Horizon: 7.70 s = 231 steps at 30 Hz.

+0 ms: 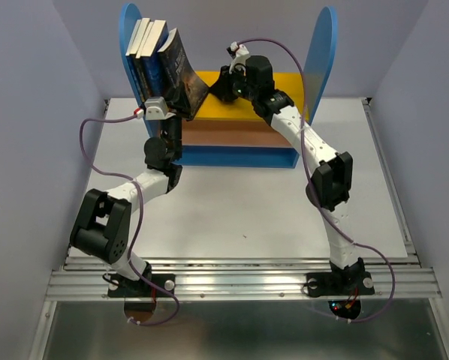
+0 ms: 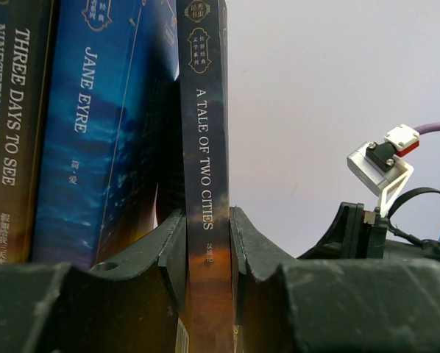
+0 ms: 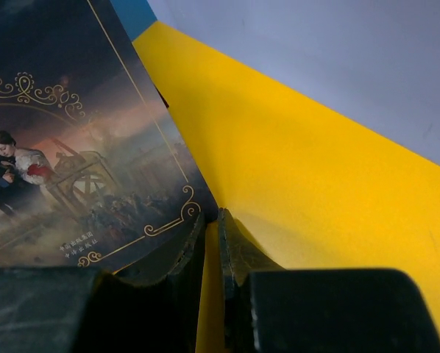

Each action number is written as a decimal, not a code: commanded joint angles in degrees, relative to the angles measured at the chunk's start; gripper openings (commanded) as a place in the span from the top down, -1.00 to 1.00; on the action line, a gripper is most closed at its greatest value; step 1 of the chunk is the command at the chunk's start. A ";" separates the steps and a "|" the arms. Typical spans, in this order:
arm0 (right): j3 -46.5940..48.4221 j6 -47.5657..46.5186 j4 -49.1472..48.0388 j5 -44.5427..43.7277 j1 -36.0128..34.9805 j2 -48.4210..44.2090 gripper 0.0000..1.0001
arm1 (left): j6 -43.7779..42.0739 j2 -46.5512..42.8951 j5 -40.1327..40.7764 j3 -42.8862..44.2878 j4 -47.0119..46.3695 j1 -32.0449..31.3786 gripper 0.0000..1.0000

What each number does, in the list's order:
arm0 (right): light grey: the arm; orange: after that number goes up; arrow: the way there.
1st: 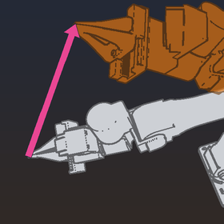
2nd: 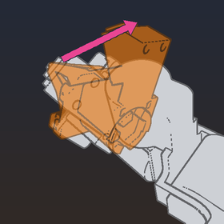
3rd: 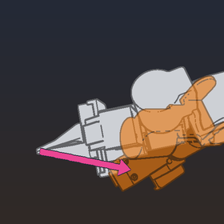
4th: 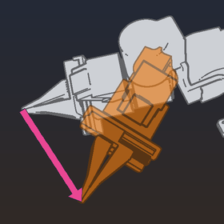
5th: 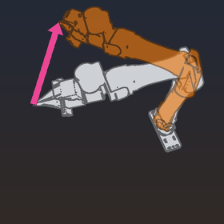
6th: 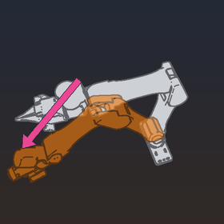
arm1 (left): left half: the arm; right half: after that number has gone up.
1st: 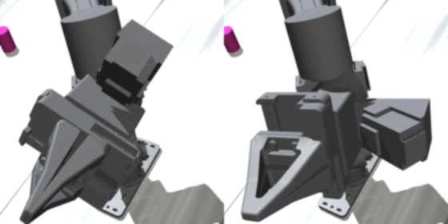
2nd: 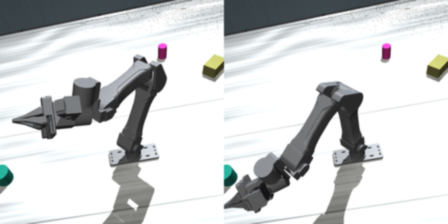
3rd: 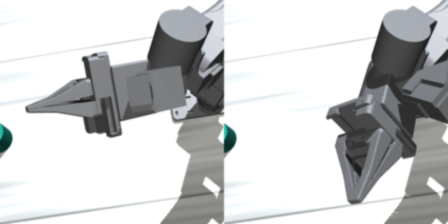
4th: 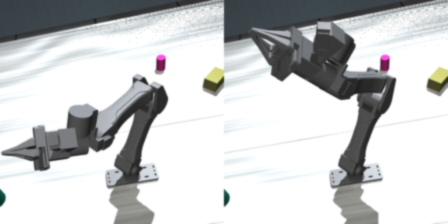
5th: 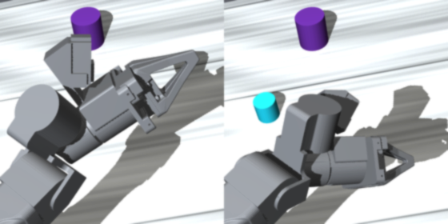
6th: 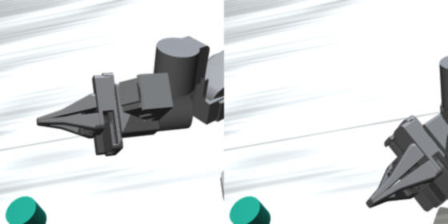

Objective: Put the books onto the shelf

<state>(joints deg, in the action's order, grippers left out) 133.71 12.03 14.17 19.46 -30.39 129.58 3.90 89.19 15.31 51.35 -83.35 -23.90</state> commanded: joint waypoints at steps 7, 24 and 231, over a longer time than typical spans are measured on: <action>-1.61 2.91 2.09 3.74 -5.64 6.21 0.64 | -5.12 -1.65 4.11 -0.38 -20.72 -0.36 0.02; -3.01 5.63 0.33 2.34 -5.64 5.95 0.64 | -1.53 -13.77 10.79 2.51 11.69 -1.15 -0.98; -68.93 7.83 3.58 -29.66 -5.64 -68.76 -1.00 | 8.75 20.50 33.38 51.57 70.87 -7.48 -0.98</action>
<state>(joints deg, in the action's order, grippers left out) 64.64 20.32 19.27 -9.30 -36.03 62.17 11.90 110.10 42.63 99.39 -11.81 -32.86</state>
